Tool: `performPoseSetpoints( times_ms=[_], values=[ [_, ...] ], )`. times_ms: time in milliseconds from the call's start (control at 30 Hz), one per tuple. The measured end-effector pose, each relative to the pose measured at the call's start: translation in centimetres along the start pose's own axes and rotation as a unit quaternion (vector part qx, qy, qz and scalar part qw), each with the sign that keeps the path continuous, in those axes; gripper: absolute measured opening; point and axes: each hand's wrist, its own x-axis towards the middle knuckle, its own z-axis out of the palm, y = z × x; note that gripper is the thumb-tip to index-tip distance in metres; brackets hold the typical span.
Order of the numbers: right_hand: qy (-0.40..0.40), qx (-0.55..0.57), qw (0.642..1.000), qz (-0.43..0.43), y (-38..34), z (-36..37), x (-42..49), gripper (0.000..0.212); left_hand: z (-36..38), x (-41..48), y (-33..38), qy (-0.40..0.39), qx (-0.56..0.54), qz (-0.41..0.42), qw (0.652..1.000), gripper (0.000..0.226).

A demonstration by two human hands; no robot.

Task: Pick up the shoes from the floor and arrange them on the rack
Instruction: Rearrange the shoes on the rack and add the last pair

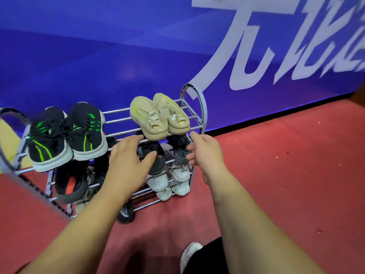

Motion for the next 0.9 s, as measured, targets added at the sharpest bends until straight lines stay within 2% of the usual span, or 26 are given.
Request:
performPoseSetpoints(
  times_ms=[100, 200, 333, 467, 700, 900],
  values=[
    [-0.025, 0.016, 0.999, -0.023, -1.1, 1.3, -2.9, 0.024, -2.4, -2.8, -0.6, -0.018, 0.038, 0.025, 0.999, 0.045],
    [-0.052, 0.0, 0.998, -0.031, -1.3, 3.2, -5.4, 0.027, -5.9, -5.1, -0.9, -0.034, 0.055, 0.011, 0.998, 0.035],
    [-0.108, -0.047, 0.992, -0.049, -0.9, 6.0, -7.9, 0.035, -9.7, -7.5, -2.9, -0.069, 0.077, -0.045, 0.994, 0.024],
    [-0.143, -0.086, 0.985, -0.039, 0.2, 9.4, -8.9, 0.025, -12.0, -8.8, -6.0, -0.089, 0.069, -0.128, 0.985, 0.007],
    [-0.209, -0.181, 0.961, -0.017, 2.6, 15.8, -6.8, 0.018, -10.1, -7.6, -12.4, -0.076, -0.033, -0.258, 0.963, 0.009],
    [-0.215, -0.228, 0.948, 0.054, 4.8, 19.7, -2.8, 0.013, -8.4, -4.5, -17.4, -0.049, -0.119, -0.327, 0.936, 0.023]
  ],
)
